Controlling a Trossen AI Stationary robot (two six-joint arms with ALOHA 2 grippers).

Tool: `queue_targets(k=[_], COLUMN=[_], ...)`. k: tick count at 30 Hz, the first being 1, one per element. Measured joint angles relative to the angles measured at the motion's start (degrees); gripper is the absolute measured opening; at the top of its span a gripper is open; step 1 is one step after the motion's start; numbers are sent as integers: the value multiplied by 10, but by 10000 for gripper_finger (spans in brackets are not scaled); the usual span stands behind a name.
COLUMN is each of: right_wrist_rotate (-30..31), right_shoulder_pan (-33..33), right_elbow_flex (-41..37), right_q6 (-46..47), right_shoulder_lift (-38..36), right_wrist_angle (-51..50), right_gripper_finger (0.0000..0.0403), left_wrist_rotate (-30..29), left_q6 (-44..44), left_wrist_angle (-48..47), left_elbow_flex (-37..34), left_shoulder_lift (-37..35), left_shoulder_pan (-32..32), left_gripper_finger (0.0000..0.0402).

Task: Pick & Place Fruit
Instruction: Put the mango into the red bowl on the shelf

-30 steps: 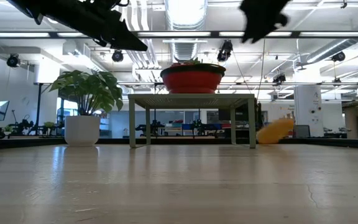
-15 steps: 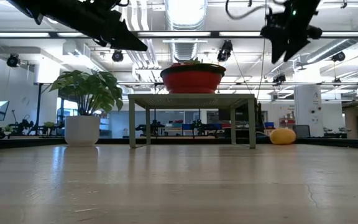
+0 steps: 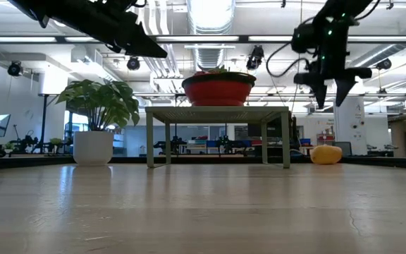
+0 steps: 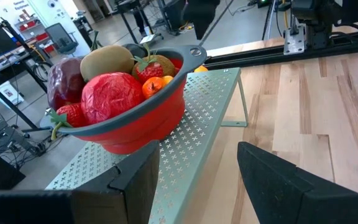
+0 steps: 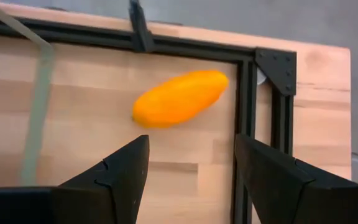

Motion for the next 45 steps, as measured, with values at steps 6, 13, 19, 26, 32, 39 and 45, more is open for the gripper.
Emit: queue_targets(k=[6, 13, 19, 26, 32, 39, 45], right_wrist_rotate=[-9, -26, -26, -42, -55, -51, -46], right_shoulder_pan=[-24, -46, -62, -70, -71, -71, -75], right_elbow_flex=[8, 16, 34, 45, 45, 40, 38], right_q6=[38, 78, 128, 199, 263, 299, 285], right_shoulder_lift=[54, 111, 154, 184, 198, 225, 277], right_wrist_angle=[4, 29, 46, 58, 64, 87, 86], right_gripper_finger=[254, 302, 330, 340, 332, 309, 292], left_wrist_rotate=[0, 0, 0, 0, 0, 0, 0], left_q6=[0, 0, 0, 0, 0, 0, 0], left_wrist_angle=[0, 0, 0, 0, 0, 0, 0], left_elbow_flex=[0, 0, 0, 0, 0, 0, 0], left_shoulder_lift=[0, 0, 0, 0, 0, 0, 0], left_shoulder_pan=[0, 0, 0, 0, 0, 0, 0], left_gripper_finger=[222, 222, 222, 222, 222, 222, 222])
